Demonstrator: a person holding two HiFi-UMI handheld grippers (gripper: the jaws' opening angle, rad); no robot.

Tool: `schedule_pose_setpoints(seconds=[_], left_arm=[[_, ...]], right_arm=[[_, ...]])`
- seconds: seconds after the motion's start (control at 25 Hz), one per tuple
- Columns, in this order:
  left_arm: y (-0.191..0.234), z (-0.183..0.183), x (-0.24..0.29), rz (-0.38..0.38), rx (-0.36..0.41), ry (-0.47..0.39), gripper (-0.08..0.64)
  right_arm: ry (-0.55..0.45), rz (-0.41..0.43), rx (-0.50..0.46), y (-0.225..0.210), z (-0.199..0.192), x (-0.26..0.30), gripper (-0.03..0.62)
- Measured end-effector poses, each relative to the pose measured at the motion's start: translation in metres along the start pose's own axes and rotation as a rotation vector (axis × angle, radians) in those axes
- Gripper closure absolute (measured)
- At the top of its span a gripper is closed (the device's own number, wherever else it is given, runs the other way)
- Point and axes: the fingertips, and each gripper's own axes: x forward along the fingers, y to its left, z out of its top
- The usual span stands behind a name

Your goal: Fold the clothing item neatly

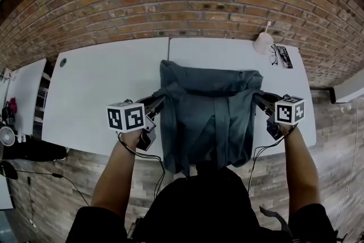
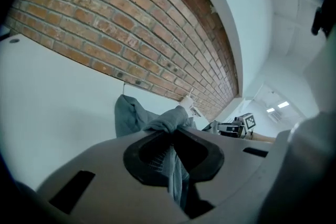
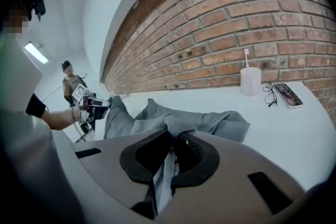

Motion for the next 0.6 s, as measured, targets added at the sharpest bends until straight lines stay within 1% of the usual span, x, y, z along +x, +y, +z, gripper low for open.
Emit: schedule_pose_setpoints(seconds=[0.12, 0.2, 0.28, 0.36, 0.4, 0.44, 0.48, 0.52, 0.56, 0.6], left_arm=[[0.028, 0.014, 0.022, 0.098, 0.024, 0.02, 0.535], [0.049, 0.011, 0.037, 0.158, 0.026, 0.061, 0.535], [0.068, 0.0, 0.048, 0.212, 0.031, 0.115, 0.534], [0.083, -0.012, 0.053, 0.239, 0.037, 0.151, 0.534], [0.087, -0.017, 0.054, 0.241, 0.039, 0.157, 0.528], [0.09, -0.021, 0.053, 0.236, 0.039, 0.159, 0.495], [0.092, -0.024, 0.05, 0.229, 0.037, 0.158, 0.427], [0.095, -0.027, 0.046, 0.222, 0.032, 0.158, 0.374], [0.097, -0.031, 0.039, 0.22, 0.025, 0.157, 0.371], [0.1, -0.034, 0.031, 0.221, 0.017, 0.155, 0.365]], right_arm=[[0.044, -0.084, 0.014, -0.035, 0.007, 0.025, 0.571], [0.093, -0.131, 0.022, -0.055, 0.001, 0.04, 0.571], [0.151, -0.168, 0.021, -0.07, -0.012, 0.05, 0.571], [0.187, -0.185, 0.025, -0.079, -0.026, 0.056, 0.571], [0.185, -0.191, 0.028, -0.082, -0.029, 0.056, 0.569], [0.169, -0.201, 0.032, -0.085, -0.03, 0.054, 0.541], [0.143, -0.213, 0.038, -0.087, -0.029, 0.049, 0.479], [0.114, -0.226, 0.048, -0.089, -0.028, 0.043, 0.406], [0.088, -0.238, 0.059, -0.09, -0.027, 0.036, 0.373], [0.066, -0.247, 0.07, -0.089, -0.028, 0.027, 0.367]])
